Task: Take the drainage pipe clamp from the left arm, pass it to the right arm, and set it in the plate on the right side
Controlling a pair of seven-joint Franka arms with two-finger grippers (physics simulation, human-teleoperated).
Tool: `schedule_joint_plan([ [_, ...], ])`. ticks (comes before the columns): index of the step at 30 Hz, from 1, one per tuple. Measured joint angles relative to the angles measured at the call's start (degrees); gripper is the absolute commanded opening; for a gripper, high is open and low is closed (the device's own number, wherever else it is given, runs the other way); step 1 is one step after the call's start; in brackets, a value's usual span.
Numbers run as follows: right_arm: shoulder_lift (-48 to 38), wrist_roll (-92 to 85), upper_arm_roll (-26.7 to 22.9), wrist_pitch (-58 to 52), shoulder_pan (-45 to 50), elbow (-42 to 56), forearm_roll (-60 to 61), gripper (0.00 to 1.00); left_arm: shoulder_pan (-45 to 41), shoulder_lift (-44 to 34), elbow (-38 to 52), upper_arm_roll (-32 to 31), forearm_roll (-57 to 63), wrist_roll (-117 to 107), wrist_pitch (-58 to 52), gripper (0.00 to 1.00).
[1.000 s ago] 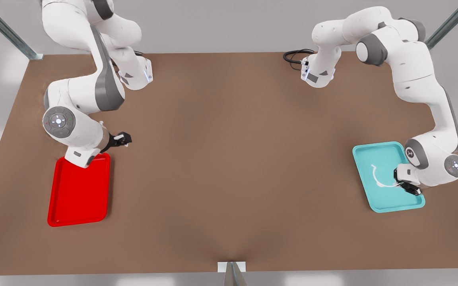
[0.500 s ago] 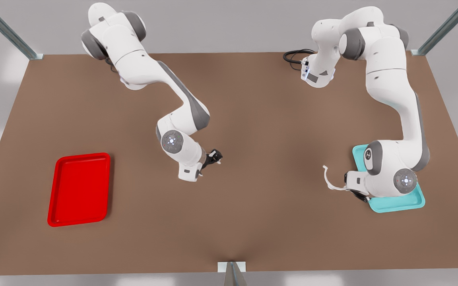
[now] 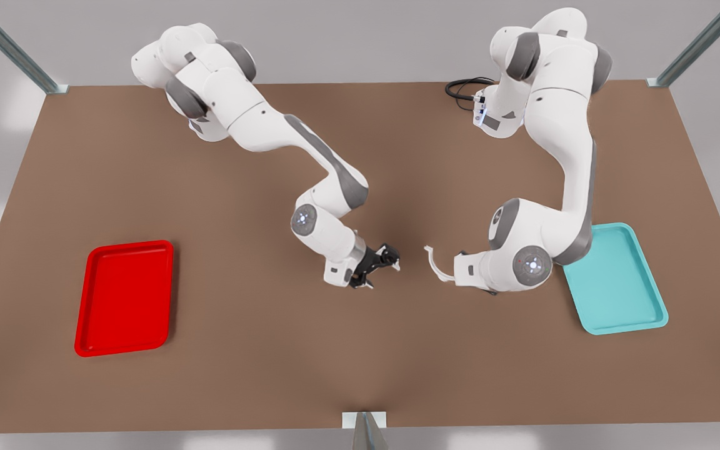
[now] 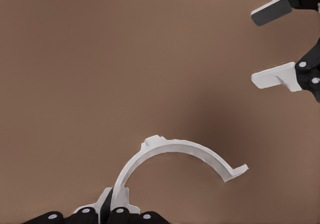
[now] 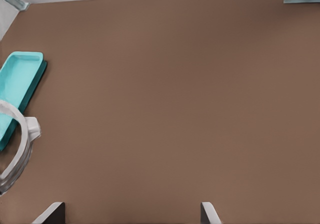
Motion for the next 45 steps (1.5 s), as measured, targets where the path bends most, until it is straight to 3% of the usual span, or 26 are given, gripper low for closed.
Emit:
schedule_joint_plan([
  [5,-1.0,0.3,4.7,2.2,-2.9,-0.2,0.3,1.0,-3.4,0.2,0.5,-0.1,0.2,-8.3,-0.1,0.21],
  [10,-7.9,0.3,5.2,1.5,-9.8,-6.1,-2.1,1.0,-4.6,0.3,0.8,-0.1,0.1,-15.0,0.0,0.21],
  [13,-8.2,0.4,5.4,1.0,-9.2,-6.4,-2.5,1.0,-4.9,0.3,0.9,-0.1,0.1,-18.4,0.1,0.21],
  [23,-4.7,0.7,10.2,2.9,-7.8,-4.6,-2.6,1.0,-5.0,0.7,0.9,-0.5,0.0,-26.5,1.0,0.21],
  [43,2.4,-0.2,10.4,5.4,-4.7,-1.3,-3.3,1.0,-5.5,0.6,1.3,-0.5,0.1,-34.5,1.1,0.21],
  [44,2.6,-0.3,10.4,5.4,-4.6,-1.1,-3.3,1.0,-5.5,0.6,1.3,-0.5,0.1,-34.7,1.1,0.21],
  [45,2.7,-0.4,10.4,5.4,-4.5,-1.1,-3.4,0.85,-5.5,0.6,1.3,-0.5,0.1,-34.9,1.1,0.21],
])
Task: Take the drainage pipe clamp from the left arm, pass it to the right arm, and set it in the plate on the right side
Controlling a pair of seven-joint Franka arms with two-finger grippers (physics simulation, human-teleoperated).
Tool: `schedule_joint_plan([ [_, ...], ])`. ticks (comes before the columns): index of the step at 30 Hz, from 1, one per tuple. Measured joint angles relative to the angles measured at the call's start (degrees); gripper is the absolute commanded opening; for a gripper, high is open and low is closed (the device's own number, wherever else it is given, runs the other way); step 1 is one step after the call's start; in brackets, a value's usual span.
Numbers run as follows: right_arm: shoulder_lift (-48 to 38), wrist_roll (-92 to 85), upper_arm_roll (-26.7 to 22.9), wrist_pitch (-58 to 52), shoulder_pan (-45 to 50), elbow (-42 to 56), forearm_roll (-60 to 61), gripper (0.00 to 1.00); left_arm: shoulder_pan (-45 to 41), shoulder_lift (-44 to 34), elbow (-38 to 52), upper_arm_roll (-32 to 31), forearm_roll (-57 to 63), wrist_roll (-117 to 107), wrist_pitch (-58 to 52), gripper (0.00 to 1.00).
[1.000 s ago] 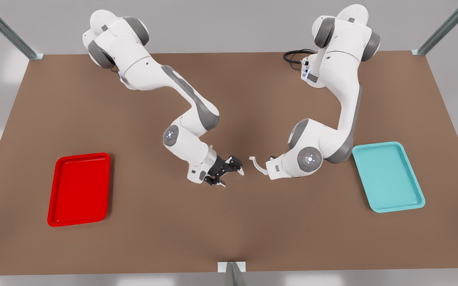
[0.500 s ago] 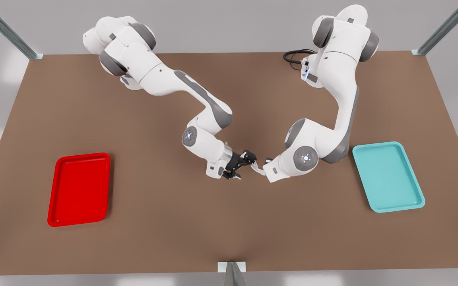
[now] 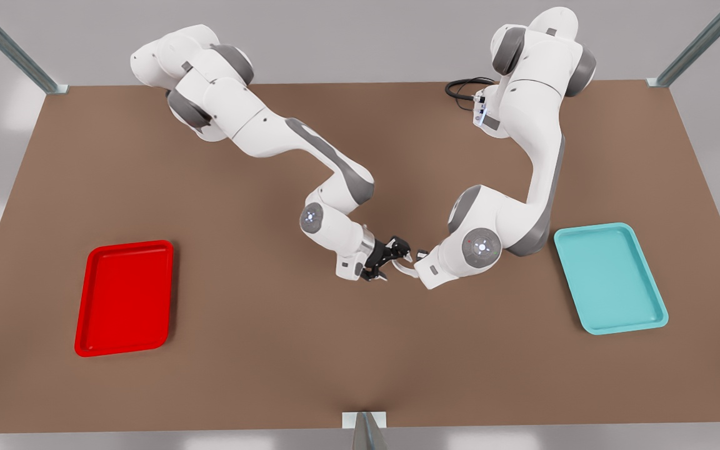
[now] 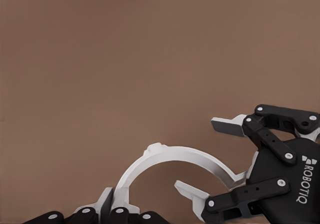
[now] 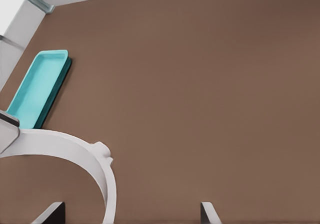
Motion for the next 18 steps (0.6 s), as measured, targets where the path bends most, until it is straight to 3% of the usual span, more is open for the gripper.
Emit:
schedule_joint_plan([
  [1,0.3,-0.2,0.0,0.0,0.1,0.3,0.1,0.59,0.0,0.0,0.0,0.0,0.0,-0.2,0.0,0.21],
  [2,0.6,-0.6,0.0,0.0,0.2,0.7,0.2,0.46,-0.1,0.0,0.0,0.0,0.0,-0.4,0.0,0.21],
  [4,1.3,-1.7,0.0,0.0,0.4,1.6,0.8,0.24,-0.2,0.0,0.0,0.0,0.1,-0.8,0.0,0.21],
  [5,1.6,-2.5,0.1,0.0,0.5,2.2,1.2,0.21,-0.2,0.0,0.0,0.0,0.1,-1.0,0.0,0.21],
  [6,1.9,-3.0,0.1,0.0,0.6,2.6,1.4,0.21,-0.2,0.0,0.0,0.0,0.1,-1.2,0.0,0.46],
  [7,2.0,-3.4,0.1,-0.1,0.6,2.9,1.3,0.21,-0.1,0.1,0.0,-0.3,-0.1,-1.5,0.1,1.0],
  [12,2.0,-3.9,0.0,-0.3,0.3,3.7,0.7,0.21,-0.2,0.1,0.1,-1.0,-1.3,-3.7,0.7,1.0],
  [18,2.0,-4.3,-0.3,-0.5,-0.1,4.0,0.6,0.21,0.5,-0.6,10.5,-0.1,-1.2,-8.0,-6.7,1.0],
])
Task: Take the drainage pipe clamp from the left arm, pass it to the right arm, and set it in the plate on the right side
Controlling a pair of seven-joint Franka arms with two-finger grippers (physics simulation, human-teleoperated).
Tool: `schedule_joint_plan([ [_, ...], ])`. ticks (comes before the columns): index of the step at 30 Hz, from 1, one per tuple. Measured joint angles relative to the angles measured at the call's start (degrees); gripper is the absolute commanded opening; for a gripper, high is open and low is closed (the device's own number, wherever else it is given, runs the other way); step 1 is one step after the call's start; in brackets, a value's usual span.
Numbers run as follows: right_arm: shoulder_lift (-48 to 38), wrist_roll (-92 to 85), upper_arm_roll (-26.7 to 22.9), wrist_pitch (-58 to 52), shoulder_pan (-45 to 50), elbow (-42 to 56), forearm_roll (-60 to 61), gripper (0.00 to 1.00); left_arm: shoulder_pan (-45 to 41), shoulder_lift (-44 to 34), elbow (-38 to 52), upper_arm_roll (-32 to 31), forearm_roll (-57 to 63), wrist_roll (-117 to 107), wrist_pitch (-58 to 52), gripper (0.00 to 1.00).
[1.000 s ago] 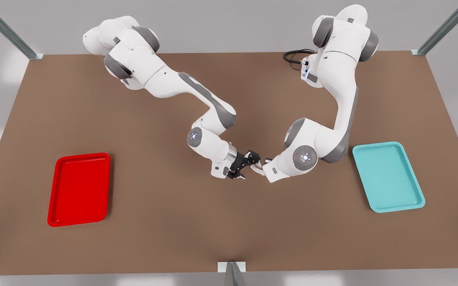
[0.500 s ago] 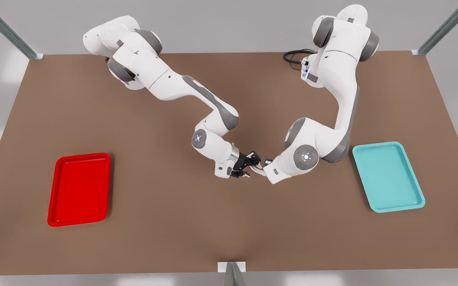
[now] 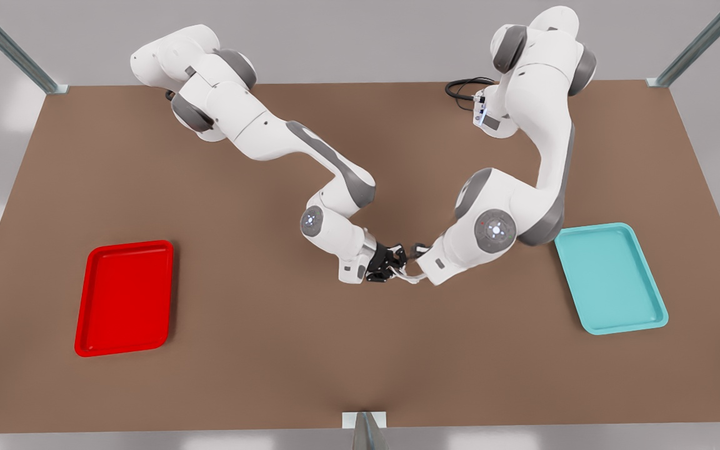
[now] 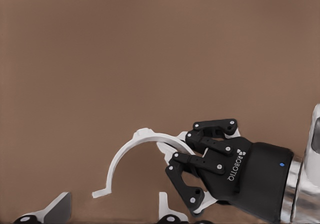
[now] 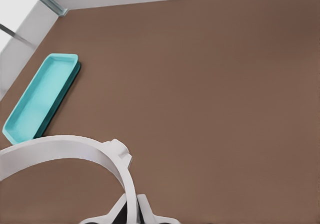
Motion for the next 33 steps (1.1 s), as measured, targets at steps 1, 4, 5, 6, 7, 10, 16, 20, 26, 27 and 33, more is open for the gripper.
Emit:
schedule_joint_plan([
  [1,-0.2,-0.1,-0.1,0.0,-0.6,-0.4,0.0,0.21,0.2,-1.0,1.7,1.4,0.3,-0.7,-2.0,1.0],
  [4,-5.9,-0.2,-1.0,-1.4,-5.3,-10.2,-0.8,0.21,7.8,-5.8,3.5,3.7,0.9,-2.5,-8.4,1.0],
  [5,-9.6,-0.2,-1.4,-2.5,-7.4,-15.4,-2.0,0.21,11.8,-6.9,3.6,3.9,1.0,-2.8,-11.0,1.0],
  [6,-13.2,-0.2,-2.1,-4.3,-9.7,-19.2,-4.2,0.21,15.8,-7.6,3.7,3.9,1.4,-2.9,-13.4,1.0],
  [7,-16.3,-0.3,-3.2,-6.6,-11.6,-21.9,-6.8,0.21,19.3,-8.2,3.5,3.7,2.0,-2.6,-15.4,1.0],
  [10,-26.6,-0.5,-4.8,-12.5,-18.1,-31.1,-15.5,0.21,22.4,-22.6,-20.1,2.2,4.9,-1.2,-12.9,1.0],
  [16,-33.7,-4.1,-8.1,-18.9,-31.8,-37.7,-29.2,0.21,15.5,-22.8,-24.5,-4.3,10.4,-0.9,-8.0,1.0],
  [20,-30.8,-9.7,-8.5,-19.5,-41.9,-37.3,-31.7,0.21,15.9,-22.4,-24.3,-4.8,11.0,-1.1,-6.0,1.0],
  [26,-25.8,-20.7,-8.5,-16.9,-50.4,-35.6,-29.5,0.21,16.1,-22.0,-24.3,-4.8,10.2,-1.4,-4.3,1.0],
  [27,-25.2,-22.4,-8.5,-16.3,-50.7,-35.8,-29.2,0.21,16.2,-22.0,-24.3,-4.8,10.2,-1.4,-4.1,1.0],
  [33,-21.7,-31.4,-8.5,-11.6,-54.4,-36.9,-28.4,0.21,16.3,-22.0,-24.3,-4.8,10.2,-1.6,-3.1,1.0],
])
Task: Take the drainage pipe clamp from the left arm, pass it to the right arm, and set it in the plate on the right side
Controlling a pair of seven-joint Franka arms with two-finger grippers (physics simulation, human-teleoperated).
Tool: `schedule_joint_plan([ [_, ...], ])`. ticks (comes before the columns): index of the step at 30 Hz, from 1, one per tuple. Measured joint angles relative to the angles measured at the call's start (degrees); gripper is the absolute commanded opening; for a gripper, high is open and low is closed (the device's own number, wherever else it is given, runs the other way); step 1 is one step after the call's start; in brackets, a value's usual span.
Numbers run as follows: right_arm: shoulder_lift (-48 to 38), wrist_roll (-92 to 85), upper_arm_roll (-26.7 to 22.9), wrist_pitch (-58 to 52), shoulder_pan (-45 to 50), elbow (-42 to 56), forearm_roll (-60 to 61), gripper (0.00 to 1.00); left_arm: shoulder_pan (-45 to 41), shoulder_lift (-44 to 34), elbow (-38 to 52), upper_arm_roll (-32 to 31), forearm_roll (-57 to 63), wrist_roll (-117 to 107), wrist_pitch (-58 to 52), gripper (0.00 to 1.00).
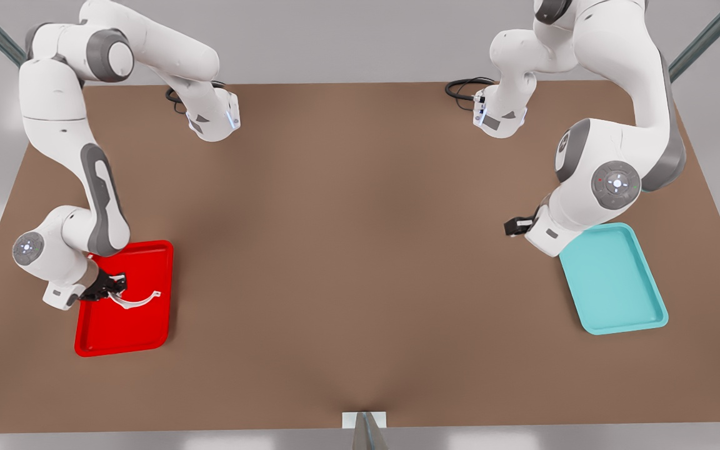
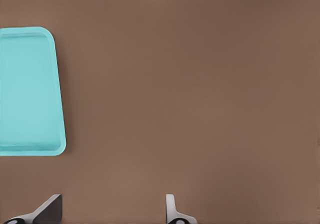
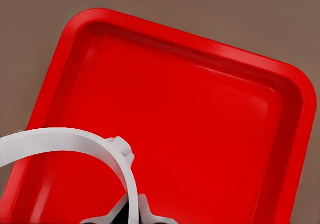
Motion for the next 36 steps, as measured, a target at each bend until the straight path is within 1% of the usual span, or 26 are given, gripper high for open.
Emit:
schedule_joint_plan([
  [7,1.2,-7.4,-0.1,4.2,-2.2,-1.7,-0.1,0.21,0.1,-0.2,0.0,0.1,0.0,-0.1,0.6,1.0],
  [8,1.3,-8.2,-0.1,4.5,-2.4,-1.6,-0.2,0.92,0.2,-0.2,0.0,0.0,0.0,-0.1,0.7,1.0],
  [9,1.3,-8.8,-0.1,4.7,-2.6,-1.6,-0.4,1.0,0.2,-0.2,0.0,0.1,0.0,-0.1,0.7,1.0],
  [18,1.7,-11.3,-0.1,6.1,-2.7,-1.0,-1.8,1.0,0.4,0.0,0.0,0.1,-0.1,-0.2,1.5,1.0],
  [23,1.4,-13.8,0.0,4.7,-2.7,0.2,-0.8,1.0,0.5,-0.1,0.3,0.1,-0.2,-0.2,0.8,1.0],
  [25,-0.2,-14.5,0.3,2.7,-2.2,1.7,-0.5,1.0,1.4,-0.1,2.1,0.1,-1.0,-0.2,-0.6,1.0],
  [27,-3.0,-14.6,0.5,-2.7,0.1,6.5,-0.3,1.0,2.0,-0.1,2.9,0.1,-1.9,-0.1,-2.2,1.0],
  [28,-3.8,-14.2,0.5,-7.2,2.0,10.8,-0.3,1.0,1.9,-0.1,3.1,0.1,-2.2,0.0,-2.9,1.0],
  [30,-4.4,-12.5,0.6,-17.4,5.6,19.2,-0.1,1.0,1.7,-0.2,3.3,0.0,-2.6,0.2,-4.2,1.0],
  [32,-5.1,-9.6,0.5,-29.8,7.8,29.8,-0.3,1.0,1.5,-0.2,3.4,-0.1,-2.8,0.5,-5.5,1.0],
  [33,-6.8,-7.7,0.5,-35.8,8.6,33.4,-0.5,1.0,1.5,-0.2,3.4,-0.4,-2.8,0.7,-6.4,1.0],
  [36,-12.2,-1.8,0.5,-51.0,9.6,37.6,-0.5,1.0,1.4,-0.2,3.6,-0.8,-2.8,1.1,-8.7,1.0],
])
